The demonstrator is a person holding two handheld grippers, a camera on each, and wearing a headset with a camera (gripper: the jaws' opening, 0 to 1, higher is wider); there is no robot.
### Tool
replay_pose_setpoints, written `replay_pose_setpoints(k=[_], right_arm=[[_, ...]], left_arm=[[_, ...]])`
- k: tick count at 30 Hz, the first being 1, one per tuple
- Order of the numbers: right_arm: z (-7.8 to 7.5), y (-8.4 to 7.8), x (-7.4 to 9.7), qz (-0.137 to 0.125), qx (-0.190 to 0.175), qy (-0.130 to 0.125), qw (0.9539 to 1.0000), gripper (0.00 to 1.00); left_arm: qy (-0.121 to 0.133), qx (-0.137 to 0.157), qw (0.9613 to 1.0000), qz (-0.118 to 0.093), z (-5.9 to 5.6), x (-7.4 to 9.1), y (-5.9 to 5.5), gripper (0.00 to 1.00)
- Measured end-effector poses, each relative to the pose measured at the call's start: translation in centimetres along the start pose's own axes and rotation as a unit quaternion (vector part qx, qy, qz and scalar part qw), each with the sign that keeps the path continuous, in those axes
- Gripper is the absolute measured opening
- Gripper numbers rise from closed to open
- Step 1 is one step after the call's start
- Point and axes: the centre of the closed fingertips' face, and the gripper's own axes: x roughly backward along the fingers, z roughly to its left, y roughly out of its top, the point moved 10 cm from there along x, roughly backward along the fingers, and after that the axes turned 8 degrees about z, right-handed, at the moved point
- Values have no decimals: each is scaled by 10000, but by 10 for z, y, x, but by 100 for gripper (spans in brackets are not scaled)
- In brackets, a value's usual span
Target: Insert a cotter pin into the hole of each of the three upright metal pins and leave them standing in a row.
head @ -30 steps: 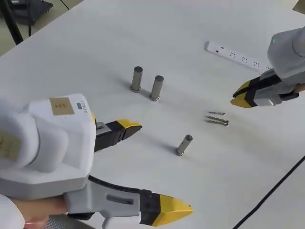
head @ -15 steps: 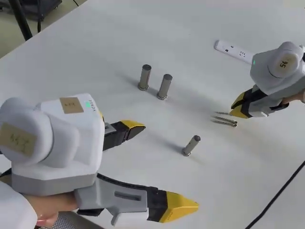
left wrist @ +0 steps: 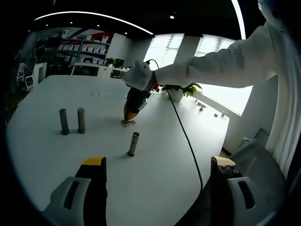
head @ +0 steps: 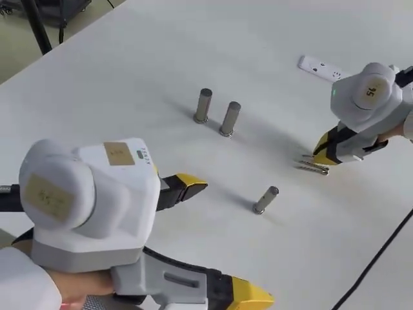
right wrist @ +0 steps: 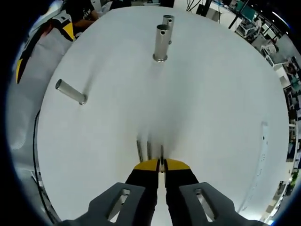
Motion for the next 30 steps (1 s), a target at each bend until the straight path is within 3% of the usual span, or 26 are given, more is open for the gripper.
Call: replay_pose_setpoints(k=[3,9,11,13,16,22,27,30], right_arm=[[-1,1,0,43,5,36,10000,0],[-1,-1,0,51,27,-24,10000,0],[0,-2,0,4,-215,-35,9998,0],[1,-2,0,43,-123,-3,9999,0],[5,-3,1,214,156,-189,9995,0],[16,-3,14,156,342,-542,9978,0],[28,0,37,-104,420,-915,9949,0],[45,3,55,-407,504,-1097,9919,0]], left_arm=[[-68,185,9996,-183,1,3,2,90],[-23,188,9996,-222,2,6,3,88],[-2,190,9995,-246,3,8,3,88],[10,207,9994,-262,4,8,3,87],[40,209,9995,-225,4,9,3,87],[90,148,9996,-245,4,10,7,84],[111,166,9994,-299,4,10,13,82],[85,169,9993,-330,5,10,19,79]])
